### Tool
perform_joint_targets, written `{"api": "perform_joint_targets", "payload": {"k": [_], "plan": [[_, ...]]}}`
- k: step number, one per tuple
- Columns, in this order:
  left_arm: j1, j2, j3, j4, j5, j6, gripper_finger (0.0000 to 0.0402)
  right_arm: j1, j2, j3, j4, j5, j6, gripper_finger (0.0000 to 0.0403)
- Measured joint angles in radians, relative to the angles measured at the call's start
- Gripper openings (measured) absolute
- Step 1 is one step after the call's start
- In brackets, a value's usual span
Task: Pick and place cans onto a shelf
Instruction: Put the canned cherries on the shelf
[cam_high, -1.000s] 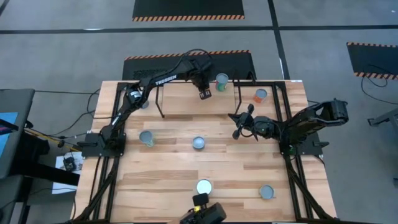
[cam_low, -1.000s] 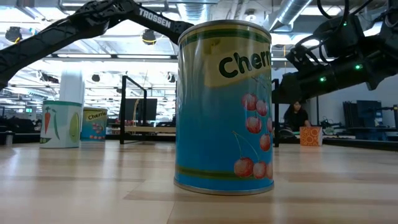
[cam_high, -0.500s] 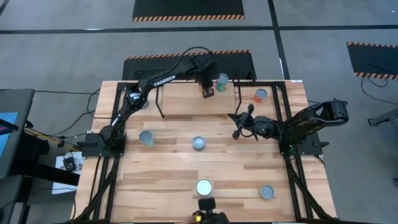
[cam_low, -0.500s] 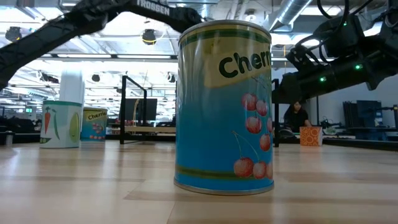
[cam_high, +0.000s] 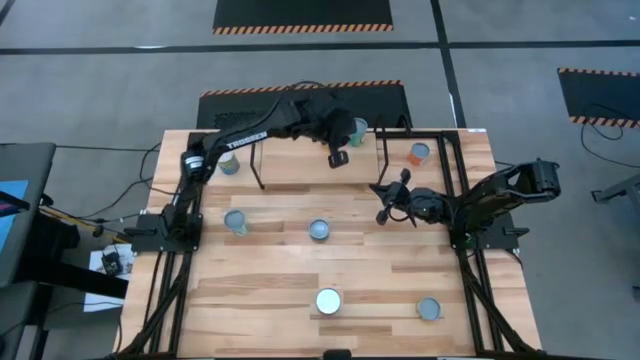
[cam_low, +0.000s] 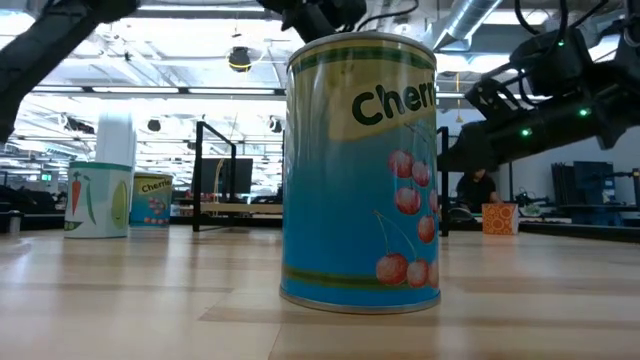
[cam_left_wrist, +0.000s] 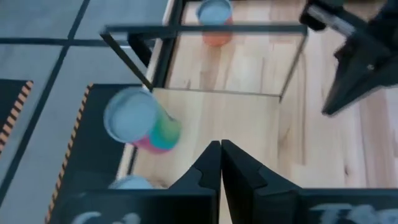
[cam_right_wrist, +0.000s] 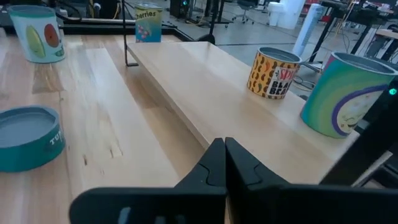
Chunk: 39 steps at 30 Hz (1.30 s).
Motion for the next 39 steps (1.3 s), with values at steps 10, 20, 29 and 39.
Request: {"api": "perform_joint_targets", "payload": {"k": [10,20,29,39], "plan": [[-0.072,-0.496,-0.846,0.645,-0.111,-0.128,0.0,0.024,0.0,-0.103,0.164,-0.004,0.07,0.0008],[-0.05,-0.982,-0.986,0.177,-0.336,-0.315,0.0,0.026,0.0,-0.104,0.165,-0.004,0.083,0.0008],[0.279,-1.134,-0.986,-0.258,-0.212,-0.268,0.0,0.024,0.0,-0.103,0.164,-0.003,0.082,0.0008],[0.478,-1.173,-1.27,-0.147,-0.091,0.105,0.0,0.024,0.0,-0.102,0.164,-0.003,0.081,0.0008]]}}
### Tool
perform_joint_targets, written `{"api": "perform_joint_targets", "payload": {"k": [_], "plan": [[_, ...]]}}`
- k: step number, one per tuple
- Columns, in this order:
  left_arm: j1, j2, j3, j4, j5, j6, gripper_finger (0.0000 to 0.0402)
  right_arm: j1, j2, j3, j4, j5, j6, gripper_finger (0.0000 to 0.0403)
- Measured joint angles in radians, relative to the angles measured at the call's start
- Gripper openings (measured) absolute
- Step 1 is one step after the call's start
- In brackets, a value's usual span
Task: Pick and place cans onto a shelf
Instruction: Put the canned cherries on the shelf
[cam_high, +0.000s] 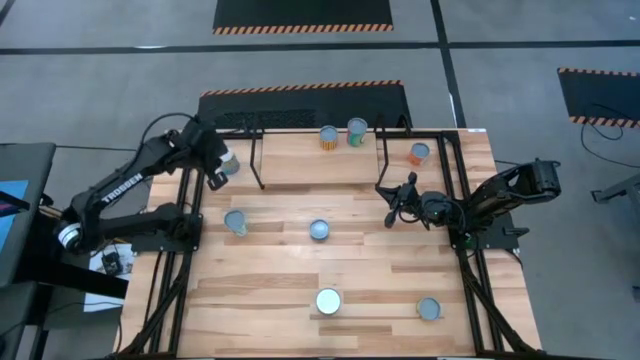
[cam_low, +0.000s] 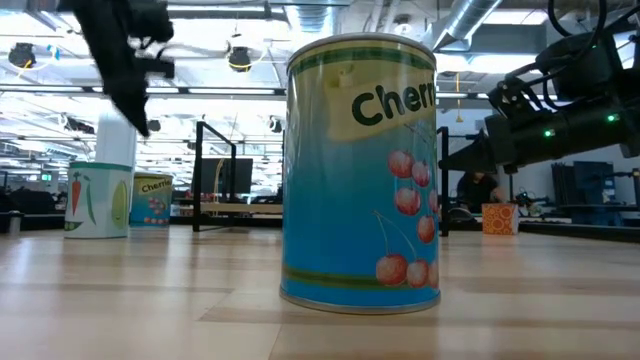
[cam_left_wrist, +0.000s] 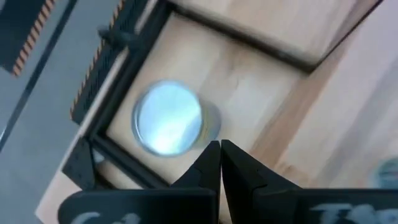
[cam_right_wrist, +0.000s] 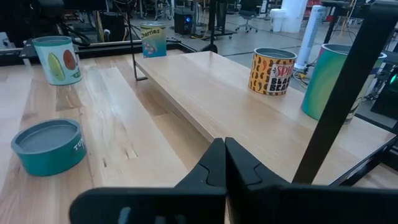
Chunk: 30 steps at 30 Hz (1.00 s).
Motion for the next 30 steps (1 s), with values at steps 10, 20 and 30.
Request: {"api": "perform_joint_targets", "payload": {"k": [10,20,30], "plan": [[0.028,0.034,-0.143,0.207,-0.043,-0.006,0.0009,0.0,0.0,0.0,0.0,0.0,-0.001,0.0008],[0.028,0.117,-0.144,0.262,-0.051,0.042,0.0098,0.0,0.0,0.0,0.0,0.001,-0.001,0.0008],[0.028,0.199,-0.141,0.299,-0.12,0.094,0.0109,0.0,0.0,0.0,0.0,0.001,-0.001,0.0008]]}}
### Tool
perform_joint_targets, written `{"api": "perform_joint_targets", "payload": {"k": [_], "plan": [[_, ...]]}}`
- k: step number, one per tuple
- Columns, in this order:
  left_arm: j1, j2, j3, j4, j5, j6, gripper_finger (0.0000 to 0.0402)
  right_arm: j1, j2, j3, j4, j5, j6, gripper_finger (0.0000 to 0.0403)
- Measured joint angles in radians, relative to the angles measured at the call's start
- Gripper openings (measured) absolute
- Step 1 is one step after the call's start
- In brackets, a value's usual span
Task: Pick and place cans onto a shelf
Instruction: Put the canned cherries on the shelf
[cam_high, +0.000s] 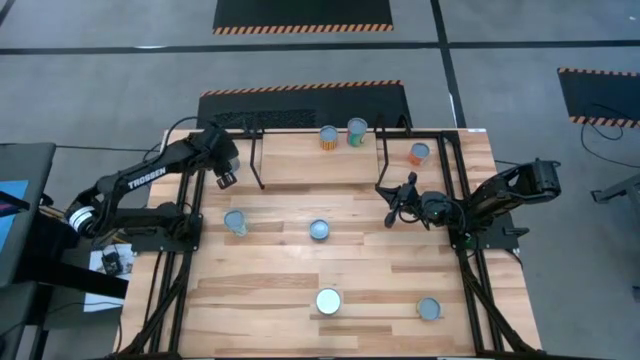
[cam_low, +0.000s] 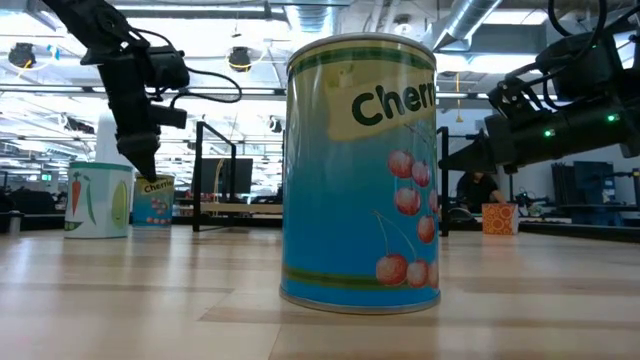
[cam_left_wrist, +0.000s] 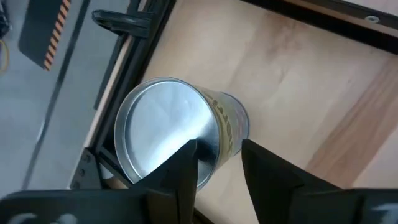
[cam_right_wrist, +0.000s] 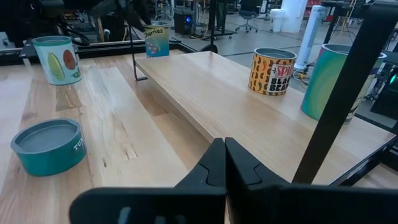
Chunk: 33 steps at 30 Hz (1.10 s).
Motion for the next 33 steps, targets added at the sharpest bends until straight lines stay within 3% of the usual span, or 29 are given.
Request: {"api": "perform_joint_targets", "payload": {"k": [9,17,26,33], "plan": [[0.0,0.006,0.0,0.022,-0.009,0.062,0.001,0.0,0.0,0.0,0.0,0.0,0.0,0.0008],[-0.001,-0.011,0.048,-0.062,-0.004,0.058,0.0001,0.0,0.0,0.0,0.0,0.0,0.0,0.0008],[-0.001,-0.049,0.362,-0.24,-0.085,-0.033,0.0,0.0,0.0,0.0,0.0,0.0,0.0,0.0008],[-0.031,-0.026,0.665,-0.308,-0.037,-0.145,0.0,0.0,0.0,0.0,0.0,0.0,0.0,0.0008]]}}
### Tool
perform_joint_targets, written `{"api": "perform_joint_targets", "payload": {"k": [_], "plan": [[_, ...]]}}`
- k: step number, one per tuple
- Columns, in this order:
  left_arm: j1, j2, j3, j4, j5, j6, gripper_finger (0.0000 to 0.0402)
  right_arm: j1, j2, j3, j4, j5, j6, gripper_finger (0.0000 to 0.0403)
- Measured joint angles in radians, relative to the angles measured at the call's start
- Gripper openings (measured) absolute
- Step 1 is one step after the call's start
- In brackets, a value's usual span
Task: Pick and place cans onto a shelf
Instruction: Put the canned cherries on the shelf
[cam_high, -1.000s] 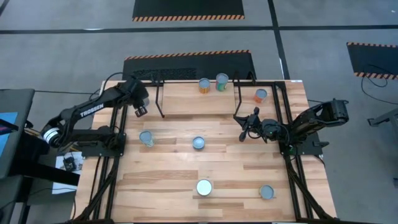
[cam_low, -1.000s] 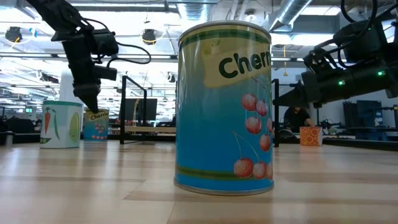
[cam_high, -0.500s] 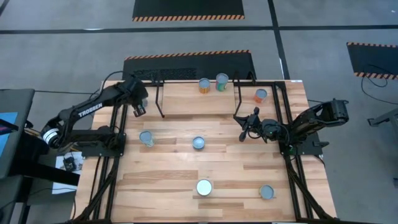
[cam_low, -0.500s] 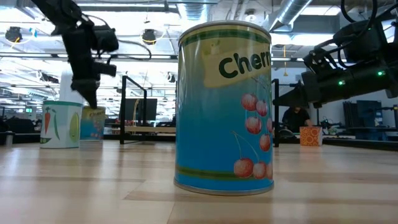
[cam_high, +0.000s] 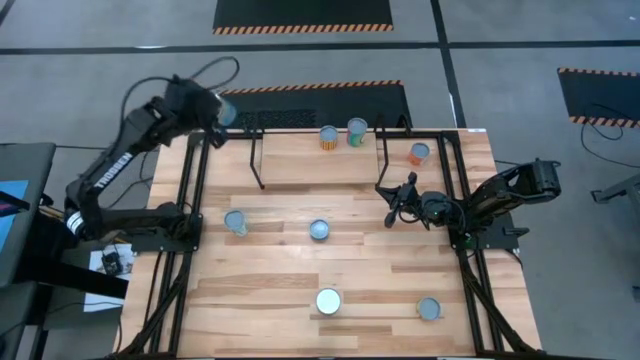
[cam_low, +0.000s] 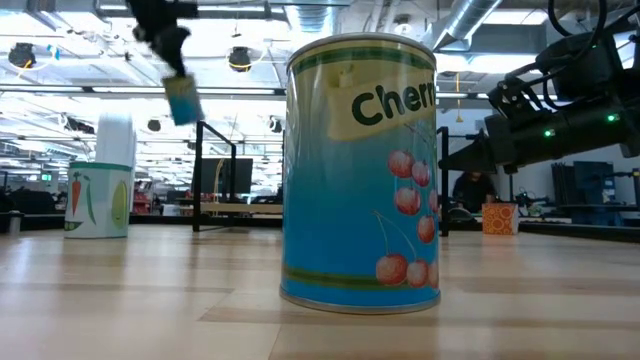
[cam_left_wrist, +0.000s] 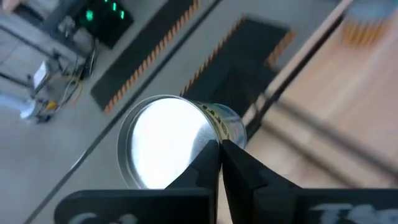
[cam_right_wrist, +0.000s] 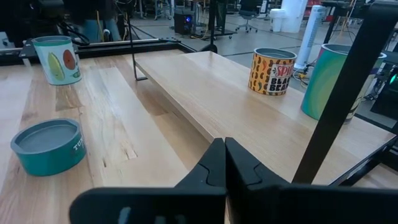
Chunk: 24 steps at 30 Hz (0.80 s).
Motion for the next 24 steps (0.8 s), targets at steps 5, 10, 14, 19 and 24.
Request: {"api": "perform_joint_targets", "payload": {"k": [5,10,14,19,24], "plan": [[-0.117,0.067,0.172,0.0,0.032,-0.032,0.0,0.0,0.0,0.0,0.0,0.002,0.0,0.0008],[-0.25,0.21,0.301,0.008,0.036,-0.073,0.0,0.0,0.0,0.0,0.0,0.002,0.0,0.0008],[-0.325,0.367,0.386,0.005,0.052,-0.08,0.0,0.0,0.0,0.0,0.0,0.002,0.0,0.0008],[-0.373,0.576,0.464,0.001,0.073,-0.064,0.0,0.0,0.0,0.0,0.0,0.002,0.0,0.0008],[-0.365,0.724,0.489,-0.031,0.113,-0.066,0.0,0.0,0.0,0.0,0.0,0.001,0.0,0.0008]]}}
